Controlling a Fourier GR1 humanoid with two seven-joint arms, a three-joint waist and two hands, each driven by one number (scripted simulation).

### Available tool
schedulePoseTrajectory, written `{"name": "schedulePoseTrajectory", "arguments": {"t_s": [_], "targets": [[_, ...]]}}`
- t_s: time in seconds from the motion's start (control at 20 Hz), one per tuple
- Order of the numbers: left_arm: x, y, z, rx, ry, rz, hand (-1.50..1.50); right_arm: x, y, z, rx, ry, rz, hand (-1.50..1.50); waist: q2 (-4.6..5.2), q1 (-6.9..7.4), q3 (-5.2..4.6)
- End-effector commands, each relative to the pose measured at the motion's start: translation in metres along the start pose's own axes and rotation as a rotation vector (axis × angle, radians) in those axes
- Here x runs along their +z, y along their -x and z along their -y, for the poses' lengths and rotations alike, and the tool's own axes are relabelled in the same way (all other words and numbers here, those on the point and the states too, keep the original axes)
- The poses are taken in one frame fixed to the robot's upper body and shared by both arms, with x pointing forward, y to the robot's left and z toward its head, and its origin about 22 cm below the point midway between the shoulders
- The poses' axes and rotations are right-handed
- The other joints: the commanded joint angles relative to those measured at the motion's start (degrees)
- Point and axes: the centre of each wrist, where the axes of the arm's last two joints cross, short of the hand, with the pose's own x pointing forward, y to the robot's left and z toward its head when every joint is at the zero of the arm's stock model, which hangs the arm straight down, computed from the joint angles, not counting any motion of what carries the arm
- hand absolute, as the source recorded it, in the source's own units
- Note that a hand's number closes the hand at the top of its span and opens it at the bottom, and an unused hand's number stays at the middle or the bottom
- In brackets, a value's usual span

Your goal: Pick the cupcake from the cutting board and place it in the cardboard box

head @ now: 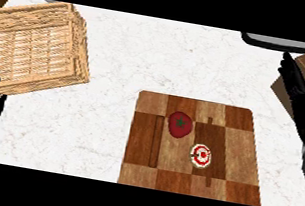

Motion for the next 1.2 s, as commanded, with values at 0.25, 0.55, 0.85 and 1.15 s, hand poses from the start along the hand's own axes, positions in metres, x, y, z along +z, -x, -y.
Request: {"name": "schedulePoseTrajectory", "arguments": {"t_s": [0.25,0.55,0.85,1.15], "targets": [[-0.016,-0.095,0.041,-0.174,0.407,0.498,0.00,-0.009,-0.102,0.030,-0.148,-0.033,0.430,-1.50,-3.68,-4.70,0.44],[-0.016,-0.107,0.057,-0.166,0.574,0.517,0.00,0.046,-0.047,0.063,0.193,-0.096,0.345,-1.50,-2.14,-1.08,0.43],[-0.016,-0.107,0.072,-0.174,0.572,0.537,0.00,0.065,-0.048,0.062,0.430,-0.264,0.456,-1.50,-2.07,-0.15,0.37],[-0.021,-0.112,0.077,-0.160,0.595,0.522,0.00,0.076,-0.085,0.052,0.720,-0.464,0.330,-1.50,-2.21,-0.14,0.23]]}}
